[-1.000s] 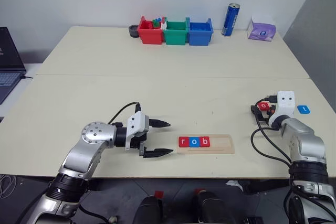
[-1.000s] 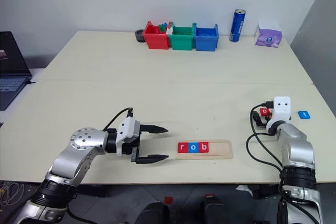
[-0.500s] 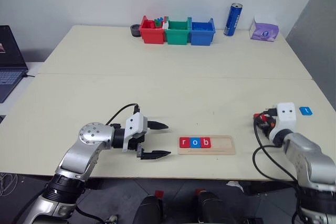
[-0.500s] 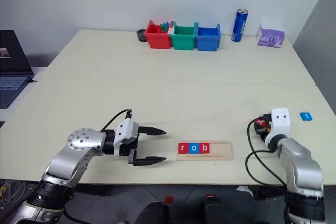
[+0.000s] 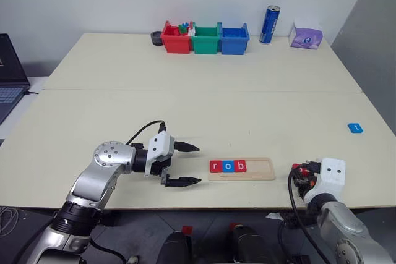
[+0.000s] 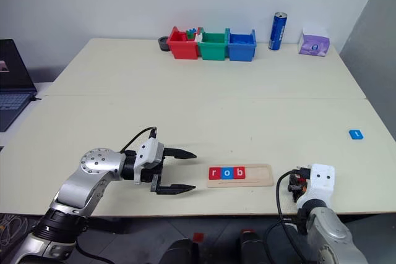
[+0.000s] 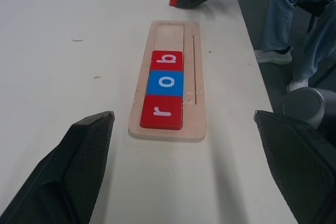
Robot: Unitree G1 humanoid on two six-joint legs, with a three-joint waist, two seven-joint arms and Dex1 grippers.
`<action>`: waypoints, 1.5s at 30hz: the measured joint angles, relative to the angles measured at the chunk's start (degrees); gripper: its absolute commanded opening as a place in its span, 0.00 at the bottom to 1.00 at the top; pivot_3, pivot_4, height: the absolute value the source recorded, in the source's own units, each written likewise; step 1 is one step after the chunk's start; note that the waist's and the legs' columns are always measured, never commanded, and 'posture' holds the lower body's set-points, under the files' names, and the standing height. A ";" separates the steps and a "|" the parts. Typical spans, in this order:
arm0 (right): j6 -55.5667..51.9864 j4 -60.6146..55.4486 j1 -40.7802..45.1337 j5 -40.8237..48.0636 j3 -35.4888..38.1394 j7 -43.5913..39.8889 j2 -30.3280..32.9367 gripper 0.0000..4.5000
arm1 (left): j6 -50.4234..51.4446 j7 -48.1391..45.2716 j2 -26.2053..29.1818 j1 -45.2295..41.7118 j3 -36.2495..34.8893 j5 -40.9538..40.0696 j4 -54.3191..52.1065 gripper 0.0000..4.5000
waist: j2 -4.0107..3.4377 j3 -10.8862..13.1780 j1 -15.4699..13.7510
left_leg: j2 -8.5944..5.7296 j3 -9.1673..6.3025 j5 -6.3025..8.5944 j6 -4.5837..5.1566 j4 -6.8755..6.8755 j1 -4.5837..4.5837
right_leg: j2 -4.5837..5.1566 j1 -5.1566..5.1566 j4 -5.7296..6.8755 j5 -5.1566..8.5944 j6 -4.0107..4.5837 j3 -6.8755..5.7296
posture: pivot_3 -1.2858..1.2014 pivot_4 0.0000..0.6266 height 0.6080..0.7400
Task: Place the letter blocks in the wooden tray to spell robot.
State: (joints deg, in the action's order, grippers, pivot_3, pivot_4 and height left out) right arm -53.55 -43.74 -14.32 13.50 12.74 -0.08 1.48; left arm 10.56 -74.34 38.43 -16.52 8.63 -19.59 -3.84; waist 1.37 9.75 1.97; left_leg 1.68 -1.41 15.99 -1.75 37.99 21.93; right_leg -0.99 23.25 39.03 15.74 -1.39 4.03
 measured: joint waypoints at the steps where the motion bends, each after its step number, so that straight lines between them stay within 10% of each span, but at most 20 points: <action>1: 0.42 0.40 0.47 0.24 0.04 0.07 -0.25 0.62 | -0.07 -0.03 0.00 0.00 0.00 0.01 0.00 1.00 | 0.00 0.00 0.00 | -0.01 -0.01 0.00 0.00 -0.01 0.01 | 0.00 0.00 -0.01 0.00 0.00 0.01 | 0.52 0.24 1.00; 6: 0.56 1.05 3.03 0.77 1.20 0.27 0.10 0.99 | -0.62 0.11 0.00 0.13 0.00 0.13 0.00 1.00 | -0.03 0.02 -0.04 | -0.02 -0.01 0.00 0.00 -0.02 0.06 | 0.01 0.03 -0.03 0.01 0.01 0.01 | 0.52 0.24 1.00; 10: -0.34 -0.67 7.36 2.41 3.66 -1.67 4.91 0.99 | -0.83 0.90 -0.03 0.71 -0.01 0.25 -0.02 1.00 | -0.07 0.04 -0.02 | -0.03 0.00 0.00 0.00 -0.02 0.06 | 0.01 0.04 -0.03 0.01 0.01 0.02 | 0.52 0.24 1.00; 17: -6.92 3.47 10.74 16.29 7.75 -27.16 33.80 0.99 | -2.31 1.11 -0.16 1.20 -0.02 0.53 0.70 1.00 | -0.07 0.13 -0.16 | -0.11 0.09 0.01 0.03 -0.05 0.09 | 0.01 -0.01 -0.09 0.03 0.04 -0.07 | 0.52 0.24 1.00; 23: 9.19 15.54 5.88 9.36 0.12 -44.75 53.18 0.99 | -3.79 0.88 -0.32 1.36 -0.03 0.64 2.20 1.00 | 0.07 0.21 -0.13 | -0.12 0.10 0.01 0.02 -0.03 0.12 | -0.03 -0.03 -0.13 0.04 0.04 -0.10 | 0.52 0.24 1.00; 38: 28.11 33.29 14.59 0.67 -11.27 -59.15 57.83 0.99 | -3.92 1.26 -0.12 2.01 -0.04 0.76 1.45 1.00 | 0.10 0.24 -0.14 | -0.07 0.13 0.01 0.02 0.02 0.08 | -0.01 -0.03 -0.06 0.02 0.03 -0.09 | 0.52 0.24 1.00; 45: 28.18 37.68 20.31 -0.01 -14.69 -63.40 57.63 0.54 | -2.81 1.60 0.02 2.12 -0.01 0.75 0.71 1.00 | 0.10 0.24 -0.17 | -0.06 0.11 0.01 0.02 0.03 0.08 | 0.00 -0.03 -0.04 0.01 0.04 -0.09 | 0.52 0.24 1.00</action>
State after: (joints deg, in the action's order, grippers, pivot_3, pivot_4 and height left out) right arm -25.37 -6.06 5.99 13.48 -1.95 -63.48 59.11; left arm 7.75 -72.74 38.46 -14.40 8.62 -18.84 -3.13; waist 1.48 9.99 1.80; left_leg 1.61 -1.30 16.00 -1.73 38.02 22.01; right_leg -0.99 23.22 38.98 15.75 -1.34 3.94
